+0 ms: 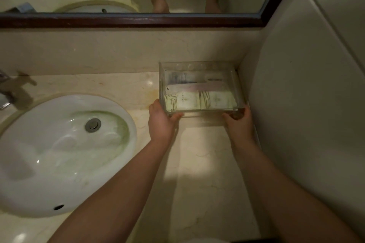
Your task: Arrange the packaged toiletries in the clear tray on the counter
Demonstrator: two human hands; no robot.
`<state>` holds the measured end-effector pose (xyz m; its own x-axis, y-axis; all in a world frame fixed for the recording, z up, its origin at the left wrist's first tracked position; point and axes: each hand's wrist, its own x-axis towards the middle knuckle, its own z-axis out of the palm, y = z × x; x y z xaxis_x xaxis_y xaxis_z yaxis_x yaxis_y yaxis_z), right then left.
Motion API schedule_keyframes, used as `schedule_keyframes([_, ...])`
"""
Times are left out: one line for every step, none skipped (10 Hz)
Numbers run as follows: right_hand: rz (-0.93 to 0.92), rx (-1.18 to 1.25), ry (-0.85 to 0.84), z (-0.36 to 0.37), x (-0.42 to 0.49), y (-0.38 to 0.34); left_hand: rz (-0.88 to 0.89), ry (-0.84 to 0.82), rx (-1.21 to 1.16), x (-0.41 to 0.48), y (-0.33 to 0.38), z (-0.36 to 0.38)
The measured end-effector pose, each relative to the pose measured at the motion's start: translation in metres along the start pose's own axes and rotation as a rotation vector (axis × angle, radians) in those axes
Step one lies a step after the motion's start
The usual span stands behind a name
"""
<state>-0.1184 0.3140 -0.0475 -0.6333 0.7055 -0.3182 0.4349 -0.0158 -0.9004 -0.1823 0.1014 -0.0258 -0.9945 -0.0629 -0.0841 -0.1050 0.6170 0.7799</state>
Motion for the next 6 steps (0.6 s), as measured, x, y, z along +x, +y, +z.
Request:
schedule_keyframes([-0.038, -0.01, 0.033, 0.003, 0.002, -0.004, 0.023, 0.004, 0.042, 0.001, 0.002, -0.002])
schedule_keyframes([-0.083, -0.067, 0.048, 0.002, 0.001, -0.007, 0.035, 0.016, 0.083, 0.0, 0.0, -0.002])
schedule_keyframes([-0.07, -0.087, 0.072, 0.003, -0.001, -0.014, -0.038, 0.044, 0.064, 0.005, 0.001, -0.001])
schedule_keyframes([-0.052, -0.132, 0.072, 0.002, 0.002, -0.015, -0.068, 0.008, 0.078, 0.009, -0.003, 0.0])
schedule_keyframes([-0.034, -0.215, 0.035, -0.001, 0.001, -0.024, -0.043, -0.056, 0.085, 0.014, 0.003, -0.011])
schedule_keyframes([-0.018, -0.262, 0.046, -0.004, -0.003, -0.038, -0.058, -0.045, -0.008, -0.003, -0.012, -0.024])
